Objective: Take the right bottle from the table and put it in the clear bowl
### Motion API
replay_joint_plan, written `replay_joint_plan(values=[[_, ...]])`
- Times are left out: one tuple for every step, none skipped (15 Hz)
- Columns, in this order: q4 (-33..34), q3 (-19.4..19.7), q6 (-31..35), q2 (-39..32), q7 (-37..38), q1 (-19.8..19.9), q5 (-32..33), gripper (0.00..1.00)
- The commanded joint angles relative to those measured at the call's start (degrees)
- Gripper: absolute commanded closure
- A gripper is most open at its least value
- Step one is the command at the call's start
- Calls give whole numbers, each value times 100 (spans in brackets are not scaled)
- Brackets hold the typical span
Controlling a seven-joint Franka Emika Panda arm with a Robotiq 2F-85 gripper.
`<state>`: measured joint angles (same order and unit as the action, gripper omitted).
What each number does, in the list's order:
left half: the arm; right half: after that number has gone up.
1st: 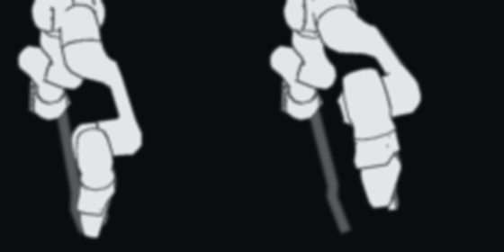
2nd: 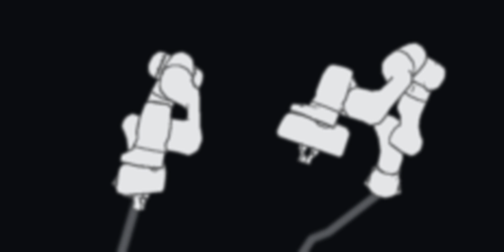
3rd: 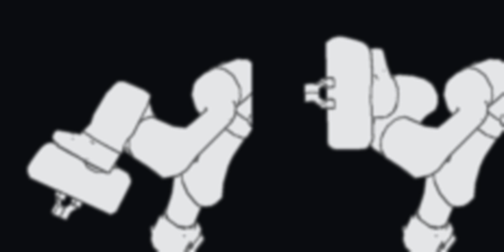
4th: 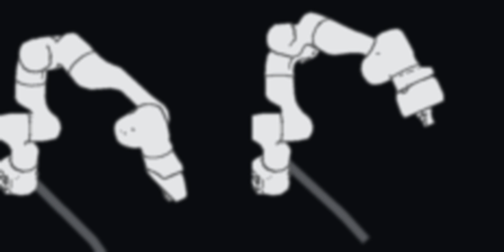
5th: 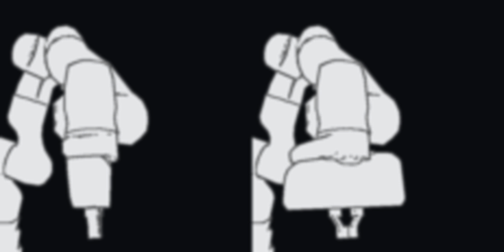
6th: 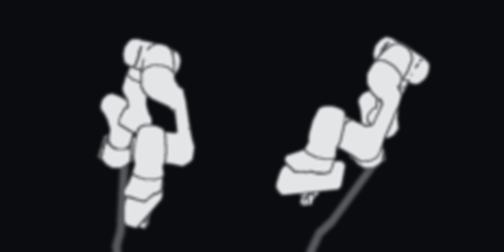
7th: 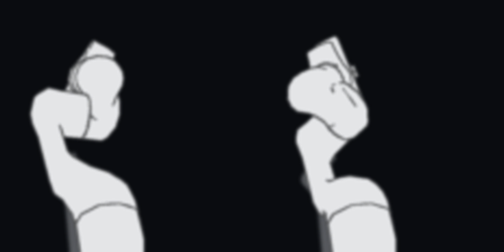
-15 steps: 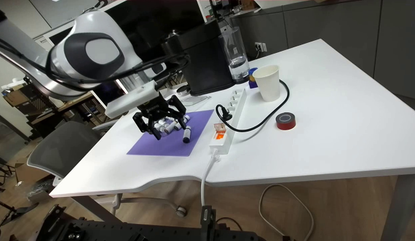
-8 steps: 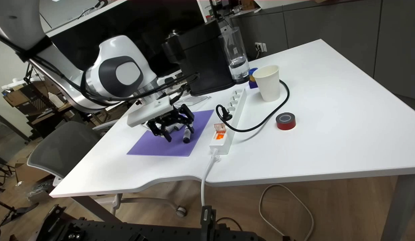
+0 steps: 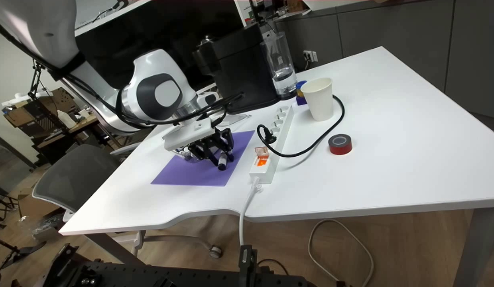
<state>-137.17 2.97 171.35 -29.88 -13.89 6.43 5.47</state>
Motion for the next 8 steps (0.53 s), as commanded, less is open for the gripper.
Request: replay_joint_plan(values=[[186,-206,31,-32,107,199,-89,77],[197,-234,44,-9,104,222,-109,83],[212,-255,56,3,108,236,-137,89],[226,-269,61,27,110,243,-144,97],[239,-274,76,55,119,242,-142,94],[234,-289,102,103,120,247,-142,93],[240,-285,106,158,131,224,-130,93],[247,-289,101,219,131,201,-118,93]])
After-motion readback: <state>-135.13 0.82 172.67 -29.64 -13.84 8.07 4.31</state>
